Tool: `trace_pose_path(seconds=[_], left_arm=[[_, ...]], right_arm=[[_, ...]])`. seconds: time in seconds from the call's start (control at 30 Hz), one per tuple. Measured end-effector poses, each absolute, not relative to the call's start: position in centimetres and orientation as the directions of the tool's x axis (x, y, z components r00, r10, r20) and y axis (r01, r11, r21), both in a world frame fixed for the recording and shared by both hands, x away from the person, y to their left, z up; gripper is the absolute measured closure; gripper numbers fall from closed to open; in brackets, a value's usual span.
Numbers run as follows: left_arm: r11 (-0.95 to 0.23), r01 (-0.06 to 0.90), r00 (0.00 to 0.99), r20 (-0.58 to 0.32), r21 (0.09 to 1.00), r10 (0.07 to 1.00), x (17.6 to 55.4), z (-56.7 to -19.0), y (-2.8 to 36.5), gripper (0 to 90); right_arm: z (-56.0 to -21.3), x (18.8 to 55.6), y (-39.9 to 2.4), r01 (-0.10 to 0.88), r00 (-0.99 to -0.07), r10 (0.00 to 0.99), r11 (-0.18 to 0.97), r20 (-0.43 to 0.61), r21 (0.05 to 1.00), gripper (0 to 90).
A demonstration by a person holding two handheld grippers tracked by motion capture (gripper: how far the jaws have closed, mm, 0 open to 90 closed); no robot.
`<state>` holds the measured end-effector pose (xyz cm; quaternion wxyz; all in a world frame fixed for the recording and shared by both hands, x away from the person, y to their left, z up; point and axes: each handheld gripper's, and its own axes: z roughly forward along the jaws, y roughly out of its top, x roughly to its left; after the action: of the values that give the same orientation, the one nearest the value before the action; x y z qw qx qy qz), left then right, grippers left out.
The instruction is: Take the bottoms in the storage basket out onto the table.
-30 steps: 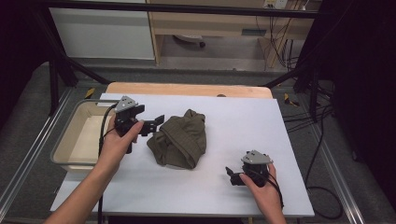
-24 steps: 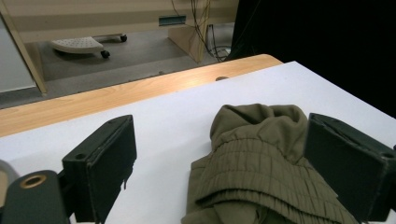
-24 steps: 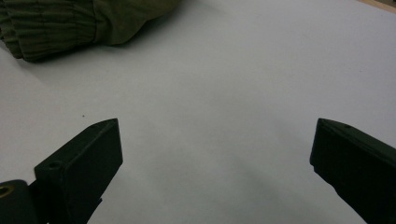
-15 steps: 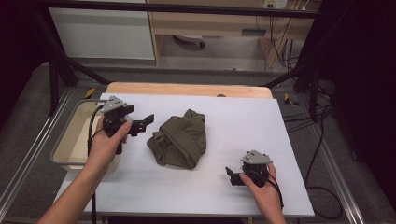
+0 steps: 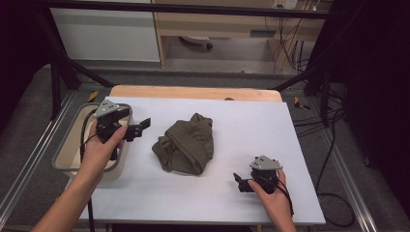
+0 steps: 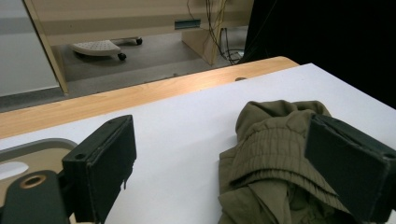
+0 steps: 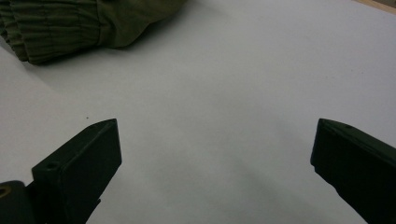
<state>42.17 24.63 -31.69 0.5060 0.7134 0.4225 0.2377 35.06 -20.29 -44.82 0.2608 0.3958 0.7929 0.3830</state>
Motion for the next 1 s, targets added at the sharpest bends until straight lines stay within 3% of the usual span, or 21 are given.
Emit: trace_pose_path(seconds=[1.0], left_arm=[[-0.140, 0.364, 0.512, -0.072, 0.921, 0.856, 40.0, -31.5, 28.0, 8.5]], right_arm=[[-44.9, 35.0, -20.3, 0.423, -0.558, 0.822, 0.401, -0.115, 0.812, 2.1]])
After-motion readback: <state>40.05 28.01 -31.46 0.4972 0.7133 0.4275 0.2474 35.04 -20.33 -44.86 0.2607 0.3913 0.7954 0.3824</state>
